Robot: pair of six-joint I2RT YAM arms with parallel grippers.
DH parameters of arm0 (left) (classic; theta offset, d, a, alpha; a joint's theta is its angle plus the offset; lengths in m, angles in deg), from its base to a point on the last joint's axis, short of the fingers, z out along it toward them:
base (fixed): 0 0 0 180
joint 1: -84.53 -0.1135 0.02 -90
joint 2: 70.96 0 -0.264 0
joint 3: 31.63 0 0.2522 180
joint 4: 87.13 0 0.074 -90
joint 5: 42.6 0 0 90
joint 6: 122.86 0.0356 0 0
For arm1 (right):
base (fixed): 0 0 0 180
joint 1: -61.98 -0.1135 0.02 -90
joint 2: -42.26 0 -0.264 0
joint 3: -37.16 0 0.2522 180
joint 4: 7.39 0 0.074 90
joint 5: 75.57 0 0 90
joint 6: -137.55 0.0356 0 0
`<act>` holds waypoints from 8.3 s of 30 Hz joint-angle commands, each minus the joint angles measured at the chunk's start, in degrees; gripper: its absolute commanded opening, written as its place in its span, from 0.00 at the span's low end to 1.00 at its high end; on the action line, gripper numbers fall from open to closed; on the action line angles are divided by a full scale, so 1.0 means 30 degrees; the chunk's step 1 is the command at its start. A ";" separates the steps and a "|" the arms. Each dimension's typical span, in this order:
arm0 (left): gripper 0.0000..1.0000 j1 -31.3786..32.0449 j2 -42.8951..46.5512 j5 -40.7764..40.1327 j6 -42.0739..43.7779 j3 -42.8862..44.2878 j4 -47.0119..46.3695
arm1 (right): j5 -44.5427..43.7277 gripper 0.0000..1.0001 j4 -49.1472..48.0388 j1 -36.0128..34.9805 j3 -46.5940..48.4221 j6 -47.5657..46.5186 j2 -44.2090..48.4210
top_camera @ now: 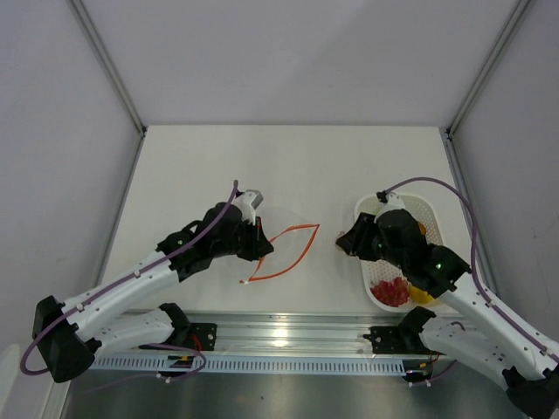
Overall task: Place the food in the zip-top bag and seal the zipper
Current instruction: Pick up the fake vegetable from the bin, then place the fake vegetable in the zipper food storage bag, then pick up the fake fruit from the bin, then place the fake fruit in the zipper food storage bag.
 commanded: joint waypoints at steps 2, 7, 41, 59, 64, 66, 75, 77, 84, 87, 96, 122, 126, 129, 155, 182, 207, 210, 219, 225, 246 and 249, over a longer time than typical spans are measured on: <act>0.01 -0.0426 -0.0075 0.1607 -0.0507 0.0817 -0.0560 | 0.0852 0.18 -0.2562 -0.2667 0.1497 -0.1429 0.0523; 0.01 -0.0661 -0.0074 0.2866 -0.0741 0.0846 -0.0706 | 0.1356 0.21 -0.5287 -0.5423 0.1498 -0.2485 0.0233; 0.01 -0.0691 0.1215 0.4743 -0.1299 0.0553 -0.1088 | -0.2480 0.99 -0.2717 -0.7945 0.5626 -0.2459 -0.4779; 0.01 -0.0837 0.1947 0.5766 -0.0683 -0.0969 -0.2552 | -0.5294 0.99 0.6067 0.3622 0.3551 0.6586 -0.0354; 0.00 -0.0895 0.2006 0.6207 -0.0595 -0.1350 -0.3021 | -0.4974 0.99 0.8122 0.5881 0.2495 0.9433 -0.1522; 0.00 -0.0954 0.1947 0.6470 -0.0507 -0.1467 -0.3196 | -0.5147 0.99 0.9614 0.6145 0.2465 1.0862 -0.2893; 0.01 -0.1452 0.1830 0.7291 -0.0477 -0.1848 -0.3871 | -0.3568 0.99 1.2697 0.6293 0.2086 1.3216 -0.7179; 0.01 -0.1569 0.1830 0.7496 -0.0565 -0.1966 -0.4105 | -0.3070 0.99 1.2317 0.6264 0.1734 1.3216 -0.7327; 0.01 -0.1920 0.1596 0.8170 -0.0653 -0.2230 -0.4573 | -0.2453 0.97 1.1525 0.6235 0.0123 1.4093 -0.6829; 0.01 -0.2009 0.1508 0.8463 -0.0741 -0.2347 -0.4778 | -0.2395 0.97 1.1144 0.6293 -0.0406 1.4299 -0.6975; 0.01 -0.2126 0.1449 0.8786 -0.1122 -0.2581 -0.5131 | -0.2219 0.93 0.9593 0.6351 -0.2073 1.4769 -0.7679; 0.01 -0.2097 0.1127 0.8903 -0.1327 -0.2464 -0.4897 | -0.2336 0.00 0.6279 0.6469 -0.5094 1.3802 -0.5483; 0.01 -0.2126 0.1068 0.8874 -0.1357 -0.2406 -0.4925 | -0.2657 0.00 0.6718 0.6440 -0.4714 1.3422 -0.4107; 0.01 -0.2097 0.0951 0.8932 -0.1386 -0.2347 -0.4867 | -0.3330 0.00 0.7244 0.6410 -0.3895 1.2662 -0.2819; 0.01 -0.2097 0.0132 0.8932 -0.1093 -0.0120 -0.3461 | 0.3229 0.00 -0.1537 0.1675 0.4189 0.0592 0.0118; 0.01 -0.2214 0.0013 1.1070 -0.3055 0.1520 -0.3606 | -0.2623 0.08 -1.0331 -0.8119 0.1998 -0.4360 -0.2668; 0.01 -0.2624 0.1037 1.1951 -0.4756 0.1257 -0.4839 | -0.7256 0.84 -0.6993 -0.9879 0.2611 -0.3046 -0.3342; 0.01 -0.2624 0.1272 1.1833 -0.4755 0.1315 -0.4691 | -0.7521 0.84 -0.6641 -0.9908 0.2407 -0.2694 -0.3109; 0.01 -0.2595 0.3147 0.9843 -0.4550 0.1754 -0.3695 | -0.7876 0.83 -0.5439 -0.9850 0.1001 -0.1901 -0.1087; 0.00 -0.2624 0.2827 1.0162 -0.4754 0.1931 -0.4074 | -0.6321 0.82 -0.6083 -0.9820 0.1233 -0.2458 -0.2022; 0.00 -0.2624 0.2475 0.9869 -0.3964 0.0349 -0.4339 | -0.2463 0.93 0.3406 0.3472 0.2935 0.3344 -0.0910; 0.00 -0.2624 0.2445 0.9841 -0.3789 0.0348 -0.4340 | -0.1167 0.92 0.3292 0.5470 0.1998 0.3021 -0.1612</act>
